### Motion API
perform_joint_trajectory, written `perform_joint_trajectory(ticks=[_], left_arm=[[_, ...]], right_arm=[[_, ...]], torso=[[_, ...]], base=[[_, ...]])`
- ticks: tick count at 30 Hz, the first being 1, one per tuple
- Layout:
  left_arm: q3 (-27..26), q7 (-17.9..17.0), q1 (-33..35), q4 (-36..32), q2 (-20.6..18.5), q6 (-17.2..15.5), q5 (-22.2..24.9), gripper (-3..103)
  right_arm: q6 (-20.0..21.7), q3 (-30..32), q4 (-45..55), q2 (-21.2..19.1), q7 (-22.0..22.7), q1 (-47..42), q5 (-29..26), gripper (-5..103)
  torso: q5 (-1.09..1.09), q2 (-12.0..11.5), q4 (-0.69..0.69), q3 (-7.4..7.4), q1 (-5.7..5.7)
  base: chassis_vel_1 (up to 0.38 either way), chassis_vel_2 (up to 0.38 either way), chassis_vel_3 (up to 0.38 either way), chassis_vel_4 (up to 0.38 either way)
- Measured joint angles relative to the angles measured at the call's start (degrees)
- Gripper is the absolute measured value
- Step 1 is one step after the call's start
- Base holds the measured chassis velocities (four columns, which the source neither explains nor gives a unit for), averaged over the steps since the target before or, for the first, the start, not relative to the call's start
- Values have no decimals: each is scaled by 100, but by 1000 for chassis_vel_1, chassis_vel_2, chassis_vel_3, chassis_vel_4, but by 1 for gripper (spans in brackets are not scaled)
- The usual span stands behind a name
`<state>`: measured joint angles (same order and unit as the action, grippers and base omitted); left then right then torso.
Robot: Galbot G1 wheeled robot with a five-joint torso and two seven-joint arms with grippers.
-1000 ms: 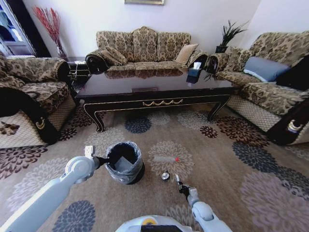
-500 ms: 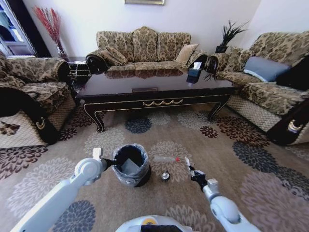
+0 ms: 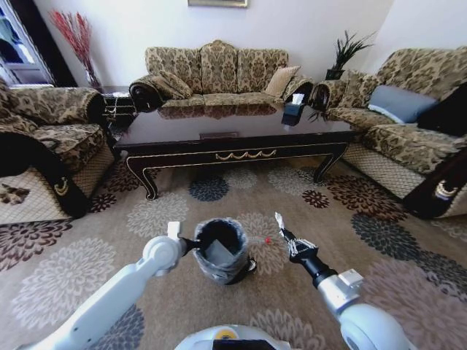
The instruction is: Move to the front of the table and pick up the trash from the floor, then place it into the trash bin.
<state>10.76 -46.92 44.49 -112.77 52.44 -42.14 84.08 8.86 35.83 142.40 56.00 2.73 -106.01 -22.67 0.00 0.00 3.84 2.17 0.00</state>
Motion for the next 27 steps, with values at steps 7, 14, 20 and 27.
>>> perform_joint_trajectory(ticks=[7,14,20,27], left_arm=[[937,-117,-625,40,177,0,167,0],[1215,-184,-743,56,387,0,190,0],[1207,-195,-715,27,367,0,196,0],[1091,-195,-642,-1,320,0,198,0]], right_arm=[[-96,-109,139,61,-142,-173,370,0],[-187,-280,-3,55,-242,-220,698,0],[-329,-367,-134,74,-500,-321,1029,2],[-347,-460,-328,35,-596,-277,1120,29]], torso=[[-1,0,-1,0,0],[-1,0,0,0,0],[0,0,-1,0,0],[0,0,-1,0,0]], base=[[0,0,0,0],[0,0,0,0],[0,0,0,0],[0,0,0,0]])
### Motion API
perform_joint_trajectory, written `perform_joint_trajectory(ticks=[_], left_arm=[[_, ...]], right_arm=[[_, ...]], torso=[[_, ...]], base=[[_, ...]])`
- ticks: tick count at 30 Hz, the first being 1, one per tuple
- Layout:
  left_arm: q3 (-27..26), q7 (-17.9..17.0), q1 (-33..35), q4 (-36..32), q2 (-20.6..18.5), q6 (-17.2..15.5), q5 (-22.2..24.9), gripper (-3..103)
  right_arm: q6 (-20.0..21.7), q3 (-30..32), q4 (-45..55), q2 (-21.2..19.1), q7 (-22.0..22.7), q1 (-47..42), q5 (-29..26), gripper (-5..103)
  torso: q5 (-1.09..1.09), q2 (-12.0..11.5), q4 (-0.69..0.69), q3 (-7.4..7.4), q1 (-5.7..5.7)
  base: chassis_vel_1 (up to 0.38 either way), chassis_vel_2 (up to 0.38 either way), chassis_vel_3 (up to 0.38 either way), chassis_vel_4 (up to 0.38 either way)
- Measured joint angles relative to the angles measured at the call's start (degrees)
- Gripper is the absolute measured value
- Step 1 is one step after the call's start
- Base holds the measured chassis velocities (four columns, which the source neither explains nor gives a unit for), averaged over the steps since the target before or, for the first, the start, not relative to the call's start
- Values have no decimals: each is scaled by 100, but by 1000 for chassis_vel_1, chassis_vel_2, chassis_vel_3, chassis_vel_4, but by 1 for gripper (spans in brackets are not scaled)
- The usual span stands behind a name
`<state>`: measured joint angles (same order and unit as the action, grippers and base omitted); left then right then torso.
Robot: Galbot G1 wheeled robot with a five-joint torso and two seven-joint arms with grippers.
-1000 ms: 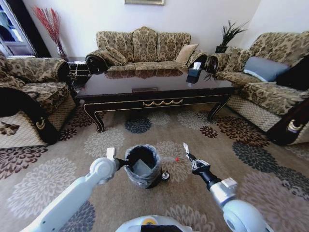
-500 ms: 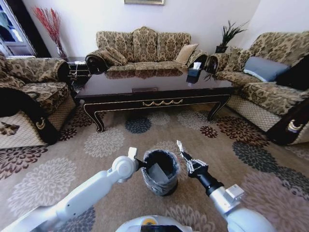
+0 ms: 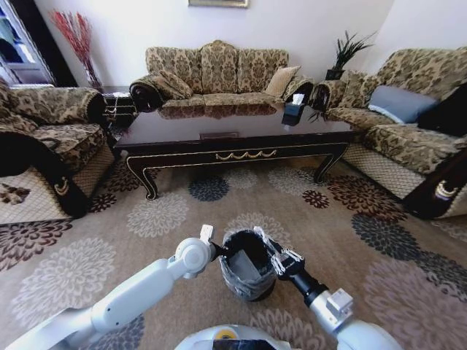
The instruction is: Move to the front of the table and pick up the trash from the floor, then place it into the trash bin.
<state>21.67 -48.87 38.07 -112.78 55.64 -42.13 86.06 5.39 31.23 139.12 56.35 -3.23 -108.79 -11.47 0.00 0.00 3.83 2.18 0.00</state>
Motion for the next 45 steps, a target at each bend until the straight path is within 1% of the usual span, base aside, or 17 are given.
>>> perform_joint_trajectory(ticks=[3,4,6,7,10,13,15,16,19,21,22,23,25,28,30,34,45], left_arm=[[-14,2,23,-13,-13,0,0,0],[-14,2,23,-13,-13,0,0,0],[-45,3,46,-18,-37,0,-5,0],[-56,4,53,-23,-46,0,-6,0],[-135,13,101,-45,-80,0,-6,0],[-242,24,184,-73,-134,0,-6,0],[-418,32,354,-111,-224,0,-20,0],[-418,32,354,-111,-224,0,-20,0],[-656,53,540,-180,-334,-1,-22,0],[-823,80,647,-214,-375,-1,-36,0],[-1279,139,950,-253,-407,-1,-92,0],[-1844,278,1425,-263,-503,1,-385,0],[-1946,304,1518,-265,-538,1,-457,0],[-2457,500,1935,-377,-839,-2,-573,0],[-2534,519,1984,-392,-883,-2,-576,0],[-2988,638,2359,-442,-1190,0,-605,0],[-3810,857,2993,-355,-1283,-2,-662,0]], right_arm=[[0,-25,-7,2,-2,-5,-1,45],[0,-25,-7,2,-2,-5,-1,45],[8,-63,-8,30,-1,-5,4,56],[12,-77,-9,41,1,-6,13,56],[17,-92,-10,70,10,-6,20,73],[25,-88,-9,90,28,18,-8,77],[51,-51,-8,103,65,65,-116,88],[51,-51,-8,103,65,65,-116,88],[87,-15,-19,98,109,134,-244,98],[99,8,-54,98,121,178,-304,99],[108,88,-187,124,139,329,-427,100],[115,244,-482,136,240,546,-790,100],[117,271,-534,133,255,572,-859,100],[120,431,-910,130,334,787,-1203,100],[120,435,-963,139,347,835,-1241,100],[130,398,-1439,227,407,1183,-1442,100],[52,88,-2433,443,474,1643,-1354,100]], torso=[[1,0,0,0,0],[1,0,0,0,0],[0,0,0,0,0],[0,0,0,0,0],[1,0,1,0,0],[1,0,1,0,0],[1,0,1,0,0],[1,0,1,0,0],[1,0,0,0,0],[1,0,1,0,0],[2,0,2,0,0],[2,0,0,0,0],[2,0,-1,0,0],[1,0,-1,0,0],[2,0,0,0,0],[1,0,0,0,0],[2,0,0,0,0]], base=[[0,0,0,0],[0,0,0,0],[0,0,0,0],[0,0,0,0],[0,0,0,0],[0,0,0,0],[0,0,0,0],[0,0,0,0],[0,0,0,0],[0,0,0,0],[0,0,0,0],[0,0,0,0],[0,0,0,0],[0,0,0,0],[0,0,0,0],[0,0,0,0],[0,0,0,0]])
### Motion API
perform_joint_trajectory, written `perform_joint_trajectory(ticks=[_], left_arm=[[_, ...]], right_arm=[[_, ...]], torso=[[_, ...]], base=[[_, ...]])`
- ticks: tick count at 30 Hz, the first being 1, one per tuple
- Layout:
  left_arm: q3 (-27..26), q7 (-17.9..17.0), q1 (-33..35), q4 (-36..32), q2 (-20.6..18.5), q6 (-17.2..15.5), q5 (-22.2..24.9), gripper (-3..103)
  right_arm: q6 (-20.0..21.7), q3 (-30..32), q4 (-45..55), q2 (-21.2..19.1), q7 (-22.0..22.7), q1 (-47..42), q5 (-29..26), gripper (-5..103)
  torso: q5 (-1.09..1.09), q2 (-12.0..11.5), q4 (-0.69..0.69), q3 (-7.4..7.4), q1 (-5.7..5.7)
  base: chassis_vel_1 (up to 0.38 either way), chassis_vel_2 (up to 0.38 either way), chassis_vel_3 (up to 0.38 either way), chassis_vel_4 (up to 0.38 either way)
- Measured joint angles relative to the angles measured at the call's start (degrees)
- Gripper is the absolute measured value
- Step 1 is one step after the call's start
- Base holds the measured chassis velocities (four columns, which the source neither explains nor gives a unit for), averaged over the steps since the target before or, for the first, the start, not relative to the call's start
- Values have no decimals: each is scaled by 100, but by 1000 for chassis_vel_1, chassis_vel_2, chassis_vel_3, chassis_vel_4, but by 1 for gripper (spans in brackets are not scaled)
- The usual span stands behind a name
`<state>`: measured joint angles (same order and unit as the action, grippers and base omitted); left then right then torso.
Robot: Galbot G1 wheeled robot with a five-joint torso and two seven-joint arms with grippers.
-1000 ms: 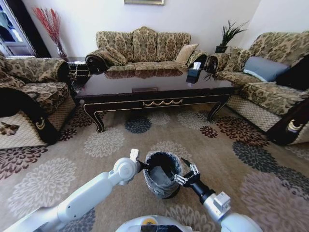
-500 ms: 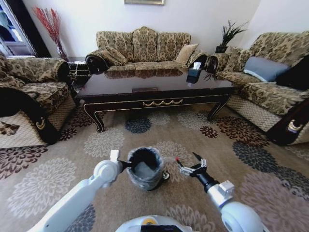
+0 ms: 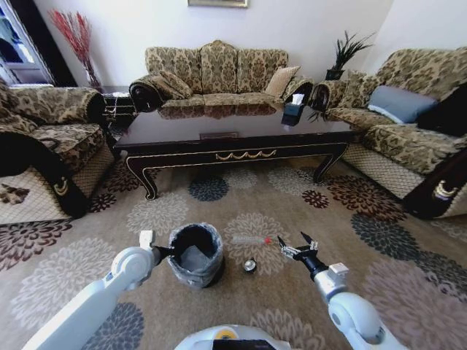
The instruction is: Move to the front of the table and pick up the trash from the floor, then place it into the trash bin.
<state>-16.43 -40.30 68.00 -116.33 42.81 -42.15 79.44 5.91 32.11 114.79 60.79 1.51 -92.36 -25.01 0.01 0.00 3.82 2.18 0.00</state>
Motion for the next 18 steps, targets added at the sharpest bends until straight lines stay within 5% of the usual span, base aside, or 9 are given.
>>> perform_joint_trajectory(ticks=[18], left_arm=[[-174,452,-602,1036,-317,2,427,0]], right_arm=[[-443,-662,-1827,1078,-59,807,850,100]], torso=[[0,0,1,0,0]], base=[[0,0,0,0]])
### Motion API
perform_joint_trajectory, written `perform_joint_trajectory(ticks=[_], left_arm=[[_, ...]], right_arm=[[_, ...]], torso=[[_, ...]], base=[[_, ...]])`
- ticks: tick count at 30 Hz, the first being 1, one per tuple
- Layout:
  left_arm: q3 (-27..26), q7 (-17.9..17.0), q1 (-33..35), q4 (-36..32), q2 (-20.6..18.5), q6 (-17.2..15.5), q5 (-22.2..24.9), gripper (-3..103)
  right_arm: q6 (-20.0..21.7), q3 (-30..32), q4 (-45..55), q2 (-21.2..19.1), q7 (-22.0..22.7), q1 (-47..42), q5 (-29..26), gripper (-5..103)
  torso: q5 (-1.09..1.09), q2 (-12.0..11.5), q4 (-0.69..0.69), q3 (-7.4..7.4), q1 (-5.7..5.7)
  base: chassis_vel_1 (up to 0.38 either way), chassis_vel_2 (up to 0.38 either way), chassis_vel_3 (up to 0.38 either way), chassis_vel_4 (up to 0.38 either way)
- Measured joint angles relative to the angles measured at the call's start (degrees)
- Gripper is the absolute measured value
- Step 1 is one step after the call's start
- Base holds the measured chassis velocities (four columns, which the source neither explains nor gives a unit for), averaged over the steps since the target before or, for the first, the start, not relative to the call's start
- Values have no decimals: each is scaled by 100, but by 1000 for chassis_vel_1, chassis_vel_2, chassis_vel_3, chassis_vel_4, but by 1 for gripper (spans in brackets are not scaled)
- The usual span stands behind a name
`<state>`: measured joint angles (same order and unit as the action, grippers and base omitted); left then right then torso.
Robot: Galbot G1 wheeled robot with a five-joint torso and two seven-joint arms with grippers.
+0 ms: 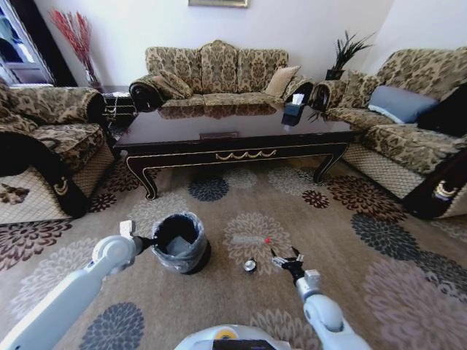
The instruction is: Move to the front of the table and pick up the trash from the floor, then place it into the trash bin.
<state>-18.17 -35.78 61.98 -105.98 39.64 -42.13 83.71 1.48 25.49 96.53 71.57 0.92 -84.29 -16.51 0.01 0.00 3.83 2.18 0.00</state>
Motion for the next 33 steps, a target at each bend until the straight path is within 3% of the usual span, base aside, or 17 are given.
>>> perform_joint_trajectory(ticks=[9,18,23,28,33], left_arm=[[68,42,4,-101,62,0,-61,0],[-76,21,77,-387,-65,0,39,0],[-158,19,141,-450,-116,0,67,0],[-275,21,328,-486,-119,0,49,0],[-326,19,417,-510,-73,0,1,0]], right_arm=[[-62,-268,-679,332,-1,166,247,100],[-84,-343,-1417,506,4,525,77,100],[26,-376,-1465,643,28,581,-243,100],[317,-371,-1282,852,116,608,-1116,100],[507,-375,-1239,952,216,663,-1523,100]], torso=[[0,0,1,0,0],[-1,0,0,0,0],[-1,0,0,0,0],[-1,0,0,-1,0],[0,0,0,0,0]], base=[[0,0,0,0],[0,0,0,0],[0,0,0,0],[0,0,0,0],[0,0,0,0]])
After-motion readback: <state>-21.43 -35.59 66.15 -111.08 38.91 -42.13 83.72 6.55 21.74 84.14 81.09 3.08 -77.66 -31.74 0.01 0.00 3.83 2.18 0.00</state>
